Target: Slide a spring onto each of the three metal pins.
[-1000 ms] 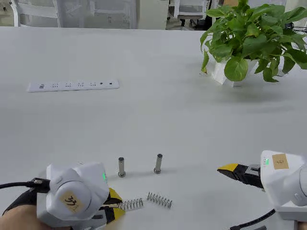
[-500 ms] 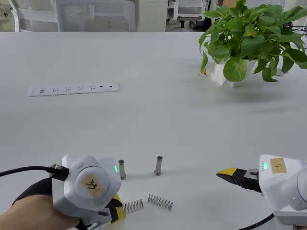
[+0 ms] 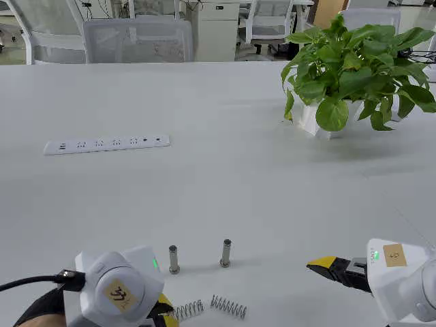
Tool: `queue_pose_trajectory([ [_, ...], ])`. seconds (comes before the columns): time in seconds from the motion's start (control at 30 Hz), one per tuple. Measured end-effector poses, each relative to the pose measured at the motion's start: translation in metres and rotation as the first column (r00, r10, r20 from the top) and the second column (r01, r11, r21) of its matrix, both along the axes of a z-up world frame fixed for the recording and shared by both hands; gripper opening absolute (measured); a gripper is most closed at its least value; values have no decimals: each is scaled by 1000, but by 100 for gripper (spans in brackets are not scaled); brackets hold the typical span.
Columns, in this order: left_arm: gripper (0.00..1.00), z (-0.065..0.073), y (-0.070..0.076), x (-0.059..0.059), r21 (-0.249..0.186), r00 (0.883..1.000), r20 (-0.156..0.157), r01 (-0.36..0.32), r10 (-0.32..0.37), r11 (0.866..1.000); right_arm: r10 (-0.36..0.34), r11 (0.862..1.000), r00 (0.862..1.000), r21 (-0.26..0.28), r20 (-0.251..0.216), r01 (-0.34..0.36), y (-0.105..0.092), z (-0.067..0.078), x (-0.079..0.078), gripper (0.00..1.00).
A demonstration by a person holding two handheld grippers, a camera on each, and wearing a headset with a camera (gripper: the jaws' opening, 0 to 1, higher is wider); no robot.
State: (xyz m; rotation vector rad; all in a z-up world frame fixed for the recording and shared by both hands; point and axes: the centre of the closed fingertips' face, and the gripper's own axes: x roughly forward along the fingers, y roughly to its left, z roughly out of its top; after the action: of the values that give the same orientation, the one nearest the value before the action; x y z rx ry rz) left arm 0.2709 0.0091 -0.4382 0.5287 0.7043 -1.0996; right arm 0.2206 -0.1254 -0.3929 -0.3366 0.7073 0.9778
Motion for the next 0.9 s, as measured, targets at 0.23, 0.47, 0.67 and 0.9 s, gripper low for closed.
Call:
queue_pose_trajectory([
  [0.23, 6, 7, 3, -4, -60, 999, 1, -36, 37, 998, 18, 1000, 1000, -2, -9, -18, 7, -1, 0, 95],
  [0.47, 6, 28, -2, -9, -188, 997, -1, -78, 79, 979, 48, 999, 999, 13, -1, -48, 21, 3, 3, 92],
  [0.67, 7, 40, -8, -24, -261, 997, -21, -77, 74, 962, 104, 994, 995, 34, 10, -104, 39, 12, 1, 88],
  [0.9, 7, 50, -10, -38, -291, 999, -12, -48, 47, 956, 166, 984, 986, 59, 17, -167, 58, 29, 1, 80],
])
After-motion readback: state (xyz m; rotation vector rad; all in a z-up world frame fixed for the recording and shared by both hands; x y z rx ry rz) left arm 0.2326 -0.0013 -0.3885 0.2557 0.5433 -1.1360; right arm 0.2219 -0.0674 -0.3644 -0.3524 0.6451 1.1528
